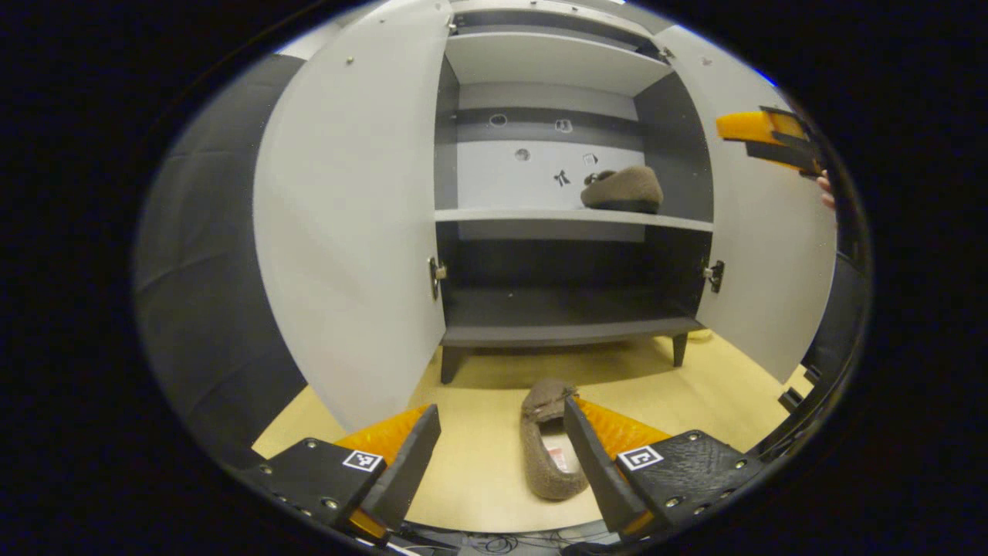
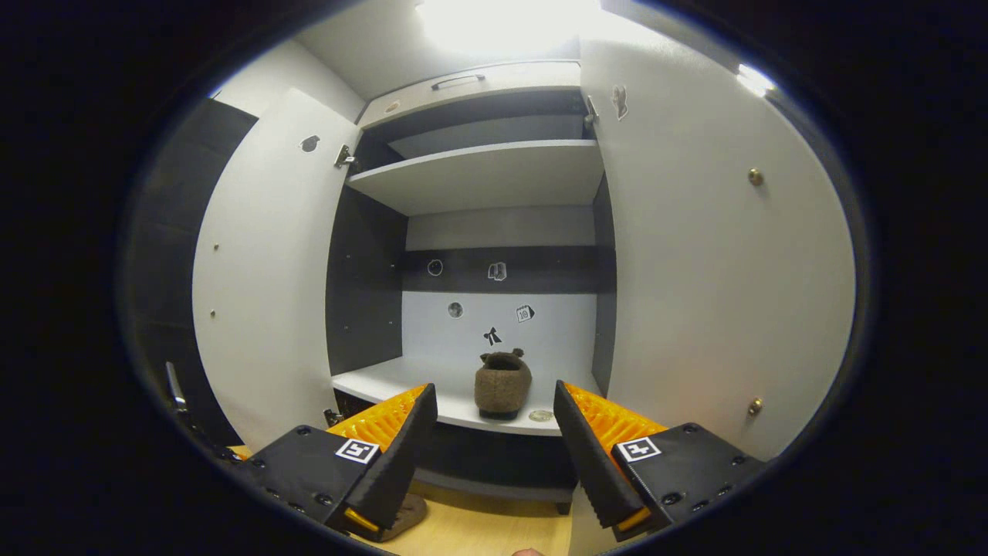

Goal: Grab one shoe with the right hand and put it into the shoe cabinet, grab the other shoe with the left hand and put it into the shoe cabinet; then close the right door with the right hand and the left door with the left hand.

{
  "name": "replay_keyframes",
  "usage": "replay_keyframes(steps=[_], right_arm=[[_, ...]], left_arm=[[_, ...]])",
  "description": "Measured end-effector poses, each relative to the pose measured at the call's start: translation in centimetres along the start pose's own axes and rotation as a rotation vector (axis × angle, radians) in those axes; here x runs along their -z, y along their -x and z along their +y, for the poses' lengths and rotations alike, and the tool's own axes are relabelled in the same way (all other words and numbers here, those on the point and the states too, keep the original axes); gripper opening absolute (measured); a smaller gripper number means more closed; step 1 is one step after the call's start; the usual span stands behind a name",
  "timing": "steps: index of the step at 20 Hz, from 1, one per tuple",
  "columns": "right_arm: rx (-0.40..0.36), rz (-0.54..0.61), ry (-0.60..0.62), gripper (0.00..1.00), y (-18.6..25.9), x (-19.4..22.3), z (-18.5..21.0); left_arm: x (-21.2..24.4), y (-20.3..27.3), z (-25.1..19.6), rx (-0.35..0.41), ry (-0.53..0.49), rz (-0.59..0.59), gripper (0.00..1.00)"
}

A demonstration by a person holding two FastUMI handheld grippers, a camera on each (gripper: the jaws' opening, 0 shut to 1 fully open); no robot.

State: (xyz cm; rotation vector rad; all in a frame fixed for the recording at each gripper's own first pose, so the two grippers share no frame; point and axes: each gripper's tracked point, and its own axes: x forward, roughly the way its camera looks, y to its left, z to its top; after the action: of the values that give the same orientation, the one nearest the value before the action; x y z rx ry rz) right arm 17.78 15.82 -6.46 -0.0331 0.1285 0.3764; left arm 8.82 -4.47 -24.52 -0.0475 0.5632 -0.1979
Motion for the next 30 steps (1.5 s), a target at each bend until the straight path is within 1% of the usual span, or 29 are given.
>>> replay_keyframes(steps=[2, 4, 8, 9, 11, 12, 13, 14, 15, 17, 19, 20, 21, 22, 23, 24, 27, 28, 30], right_arm=[[-0.013, -0.003, 0.021, 0.96, 1.9, 0.9, 0.6], [-0.002, -0.002, 0.046, 0.98, 3.8, 2.1, 0.4], [0.0, 0.032, 0.036, 0.98, 6.3, 4.1, 0.5], [-0.001, 0.045, 0.03, 0.98, 6.6, 4.6, 0.5], [0.001, 0.065, 0.019, 0.98, 6.8, 5.2, 0.3], [0.002, 0.072, 0.017, 0.98, 6.9, 5.3, 0.3], [0.004, 0.079, 0.017, 0.97, 6.9, 5.5, 0.1], [0.003, 0.086, 0.02, 0.98, 6.8, 5.6, 0.0], [0.001, 0.095, 0.026, 0.98, 6.9, 5.8, 0.1], [-0.005, 0.113, 0.033, 0.97, 6.9, 6.3, 0.2], [-0.017, 0.117, 0.028, 0.98, 7.2, 6.4, 0.6], [-0.024, 0.119, 0.026, 0.98, 7.2, 6.4, 0.7], [-0.031, 0.12, 0.025, 0.98, 7.3, 6.4, 1.0], [-0.034, 0.121, 0.024, 0.98, 7.4, 6.4, 1.0], [-0.034, 0.12, 0.023, 0.98, 7.5, 6.4, 1.1], [-0.035, 0.117, 0.02, 0.98, 7.8, 6.2, 1.0], [-0.032, 0.114, 0.009, 0.98, 8.2, 6.0, 0.8], [-0.028, 0.111, 0.006, 0.98, 8.3, 5.8, 0.7], [-0.024, 0.11, -0.002, 0.98, 8.4, 5.7, 0.5]], left_arm=[[1.9, -2.0, -0.2, 0.01, -0.006, 0.05, 0.94], [3.5, -3.6, -0.5, 0.019, -0.02, 0.093, 0.94], [6.3, -7.1, -1.3, 0.042, -0.022, 0.189, 0.94], [7.2, -8.0, -1.3, 0.041, -0.021, 0.222, 1.0], [8.8, -9.4, -1.5, 0.041, -0.017, 0.274, 1.0], [9.7, -9.7, -1.3, 0.036, -0.024, 0.296, 0.99], [10.1, -10.0, -1.2, 0.034, -0.027, 0.317, 0.94], [10.5, -10.6, -1.4, 0.043, -0.028, 0.327, 0.83], [10.5, -10.8, -1.5, 0.041, -0.034, 0.334, 0.9], [11.1, -11.4, -2.0, 0.043, -0.064, 0.355, 0.61], [11.6, -11.7, -2.6, 0.059, -0.092, 0.377, 0.52], [11.7, -11.9, -3.2, 0.066, -0.088, 0.376, 0.33], [11.6, -12.1, -3.0, 0.035, -0.098, 0.374, 0.29], [11.6, -11.9, -3.1, 0.024, -0.096, 0.375, 0.08], [11.5, -11.8, -3.0, 0.012, -0.096, 0.377, 0.08], [11.2, -11.8, -3.1, 0.011, -0.09, 0.374, 0.03], [10.1, -11.7, -2.9, 0.014, -0.031, 0.34, 0.02], [9.2, -11.8, -2.5, 0.015, -0.025, 0.316, 0.01], [7.6, -11.9, -1.7, 0.006, -0.049, 0.276, 0.01]])
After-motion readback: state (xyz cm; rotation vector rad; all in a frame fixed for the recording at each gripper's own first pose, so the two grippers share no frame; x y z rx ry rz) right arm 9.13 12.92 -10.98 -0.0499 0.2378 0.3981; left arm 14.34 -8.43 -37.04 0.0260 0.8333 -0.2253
